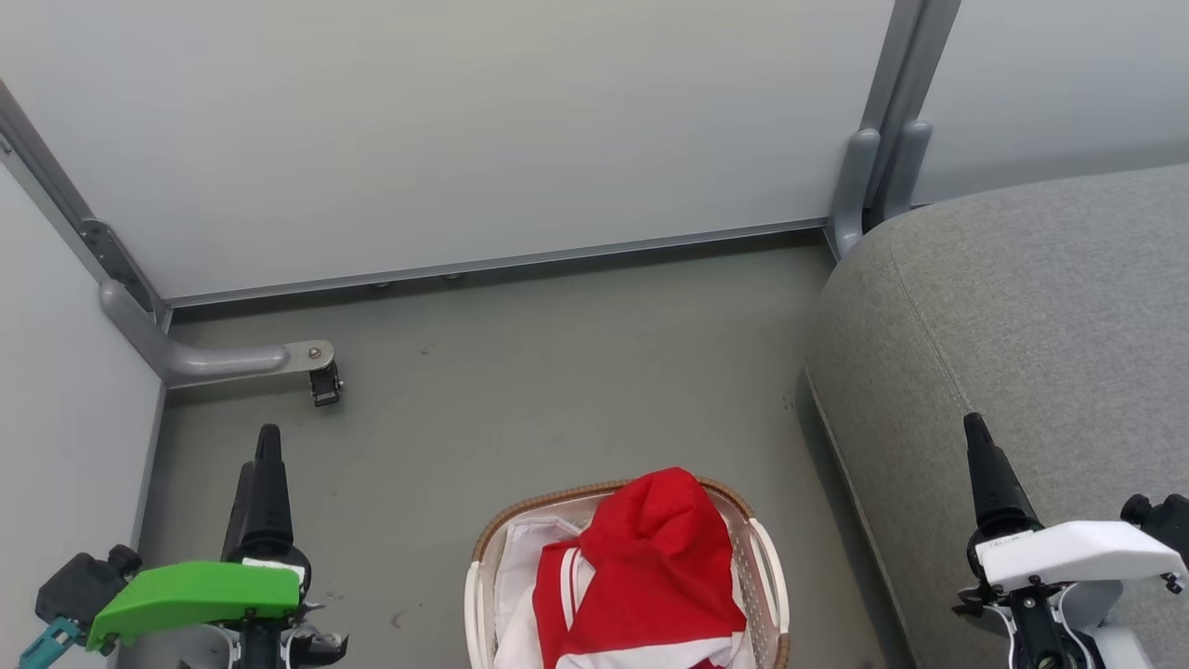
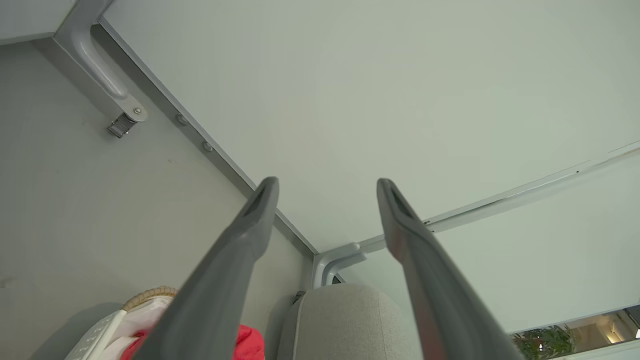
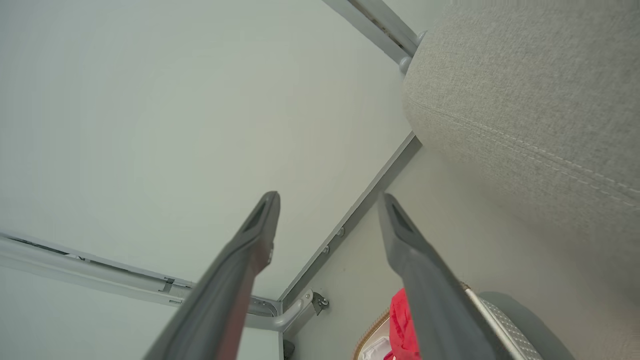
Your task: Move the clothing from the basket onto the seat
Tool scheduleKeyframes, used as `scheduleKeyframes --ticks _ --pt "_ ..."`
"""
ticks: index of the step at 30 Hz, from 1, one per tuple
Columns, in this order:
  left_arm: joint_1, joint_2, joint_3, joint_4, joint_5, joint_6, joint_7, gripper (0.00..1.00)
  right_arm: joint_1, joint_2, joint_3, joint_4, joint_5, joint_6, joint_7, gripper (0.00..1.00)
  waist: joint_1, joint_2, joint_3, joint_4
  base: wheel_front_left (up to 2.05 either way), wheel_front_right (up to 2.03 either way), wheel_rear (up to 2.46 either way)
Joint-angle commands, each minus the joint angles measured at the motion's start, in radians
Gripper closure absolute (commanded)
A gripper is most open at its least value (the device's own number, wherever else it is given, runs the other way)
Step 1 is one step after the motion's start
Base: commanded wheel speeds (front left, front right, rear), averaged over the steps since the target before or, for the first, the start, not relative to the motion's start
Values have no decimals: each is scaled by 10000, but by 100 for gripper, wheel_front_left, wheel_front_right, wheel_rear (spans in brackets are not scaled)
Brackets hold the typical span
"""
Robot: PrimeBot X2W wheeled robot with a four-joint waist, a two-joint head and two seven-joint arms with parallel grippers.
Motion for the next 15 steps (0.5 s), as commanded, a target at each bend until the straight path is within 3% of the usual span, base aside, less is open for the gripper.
scheduleKeyframes --ticks 1,15 --pt "39 75 18 -200 537 -30 -108 0 -15 -96 49 -200 -484 1 -117 0 0 11 -5 5 0 0 0" --pt "329 93 -399 -281 3380 309 -562 0 185 -116 368 -163 -2669 2 -570 0 0 15 -54 65 0 0 0"
